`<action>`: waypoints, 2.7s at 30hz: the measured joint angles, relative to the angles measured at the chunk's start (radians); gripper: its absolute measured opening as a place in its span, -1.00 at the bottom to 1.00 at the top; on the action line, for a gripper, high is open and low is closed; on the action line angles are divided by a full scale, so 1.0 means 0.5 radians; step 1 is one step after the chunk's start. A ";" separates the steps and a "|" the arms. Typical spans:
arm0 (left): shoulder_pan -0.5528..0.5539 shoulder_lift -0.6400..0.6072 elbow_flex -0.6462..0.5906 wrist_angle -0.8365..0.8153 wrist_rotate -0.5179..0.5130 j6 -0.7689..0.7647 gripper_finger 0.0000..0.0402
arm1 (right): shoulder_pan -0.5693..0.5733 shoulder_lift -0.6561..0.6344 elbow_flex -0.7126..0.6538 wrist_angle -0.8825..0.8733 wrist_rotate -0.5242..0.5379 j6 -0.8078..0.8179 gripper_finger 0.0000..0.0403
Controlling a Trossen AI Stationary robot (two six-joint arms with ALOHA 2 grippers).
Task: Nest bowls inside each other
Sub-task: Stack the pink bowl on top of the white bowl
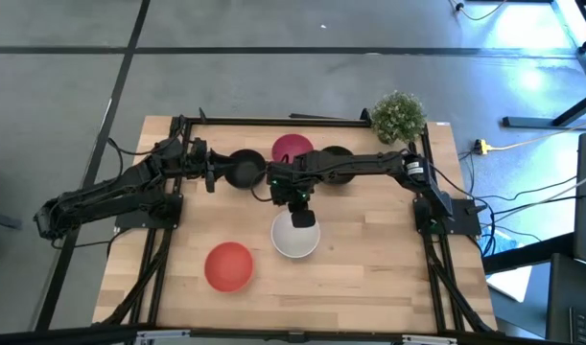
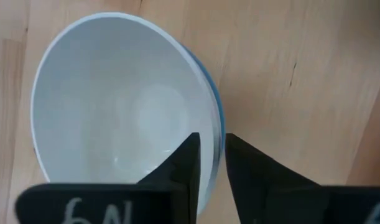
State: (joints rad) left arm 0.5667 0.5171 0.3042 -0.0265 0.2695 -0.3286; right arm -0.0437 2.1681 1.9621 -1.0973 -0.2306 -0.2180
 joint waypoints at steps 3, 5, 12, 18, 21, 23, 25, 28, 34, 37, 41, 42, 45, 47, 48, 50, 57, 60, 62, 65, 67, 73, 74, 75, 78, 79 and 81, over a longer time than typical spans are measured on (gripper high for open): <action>0.000 0.000 0.000 0.000 0.000 0.000 -0.35 | 0.000 0.000 0.000 0.000 0.000 -0.001 -0.57; 0.000 0.000 0.000 0.000 0.000 0.000 -0.35 | 0.001 0.000 0.000 0.000 0.001 -0.002 -0.55; 0.000 0.000 0.000 0.000 0.000 0.000 -0.35 | 0.001 -0.001 0.001 -0.024 0.070 -0.034 -0.41; -0.001 0.000 0.000 -0.001 -0.004 0.000 -0.35 | -0.008 -0.005 0.044 -0.160 0.195 -0.063 -0.32; 0.000 0.000 0.000 -0.009 -0.043 0.000 -0.35 | -0.011 -0.005 0.112 -0.195 0.198 -0.101 -0.31; 0.000 0.001 0.000 -0.013 -0.049 0.003 -0.35 | -0.014 -0.005 0.183 -0.222 0.211 -0.108 -0.31; -0.001 0.000 0.000 -0.013 -0.049 0.005 -0.35 | -0.023 -0.010 0.252 -0.225 0.212 -0.111 -0.31; -0.001 0.000 0.000 -0.014 -0.049 0.005 -0.35 | -0.037 -0.010 0.359 -0.268 0.250 -0.137 -0.30; -0.001 0.001 0.000 -0.015 -0.050 0.004 -0.35 | -0.126 -0.012 0.433 -0.410 0.472 -0.153 -0.30; -0.001 0.000 0.000 -0.015 -0.050 0.003 -0.35 | -0.186 -0.012 0.417 -0.450 0.428 -0.158 -0.30; -0.001 0.001 0.000 -0.020 -0.050 0.003 -0.35 | -0.259 -0.012 0.382 -0.449 0.412 -0.163 -0.30; -0.001 0.000 0.000 -0.024 -0.050 0.003 -0.35 | -0.277 -0.012 0.371 -0.442 0.404 -0.163 -0.30; -0.001 0.001 0.000 -0.025 -0.050 0.003 -0.35 | -0.331 -0.012 0.321 -0.389 0.390 -0.168 -0.30; -0.001 0.000 0.000 -0.026 -0.050 0.002 -0.35 | -0.369 -0.011 0.293 -0.382 0.351 -0.206 -0.30; -0.001 0.000 0.000 -0.030 -0.050 0.002 -0.35 | -0.386 -0.011 0.275 -0.375 0.313 -0.214 -0.30; -0.001 0.000 0.000 -0.048 -0.050 0.002 -0.35 | -0.418 -0.011 0.217 -0.333 0.215 -0.228 -0.30; -0.001 0.001 0.001 -0.129 -0.052 0.001 -0.35 | -0.465 -0.007 -0.012 -0.121 0.128 -0.323 -0.30; -0.001 0.000 0.001 -0.129 -0.052 0.001 -0.35 | -0.465 -0.005 -0.039 0.003 0.127 -0.358 -0.32; -0.001 0.001 0.001 -0.130 -0.052 0.001 -0.35 | -0.466 -0.006 -0.042 0.056 0.127 -0.361 -0.35; -0.001 0.001 0.001 -0.129 -0.052 0.001 -0.35 | -0.480 -0.007 -0.037 0.080 0.122 -0.362 -0.38; -0.001 0.001 0.001 -0.128 -0.052 0.000 -0.35 | -0.496 -0.007 -0.034 0.081 0.101 -0.363 -0.39; -0.001 0.001 0.001 -0.127 -0.053 -0.004 -0.35 | -0.556 -0.007 -0.034 0.144 0.002 -0.366 -0.39; -0.001 0.001 0.001 -0.127 -0.053 -0.004 -0.35 | -0.566 -0.007 -0.034 0.149 -0.016 -0.365 -0.39; -0.001 0.001 0.001 -0.127 -0.053 -0.004 -0.35 | -0.574 -0.007 -0.034 0.160 -0.026 -0.363 -0.39; -0.001 0.001 0.001 -0.127 -0.053 -0.004 -0.35 | -0.586 -0.007 -0.045 0.192 -0.036 -0.362 -0.40; -0.001 0.001 0.001 -0.127 -0.052 -0.003 -0.35 | -0.586 -0.007 -0.051 0.191 -0.037 -0.362 -0.40; -0.001 0.001 0.001 -0.127 -0.053 -0.003 -0.35 | -0.587 -0.008 -0.075 0.205 -0.037 -0.361 -0.40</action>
State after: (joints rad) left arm 0.5663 0.5175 0.3046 -0.0898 0.2432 -0.3302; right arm -0.3370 2.1643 1.9247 -0.9949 -0.2492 -0.3985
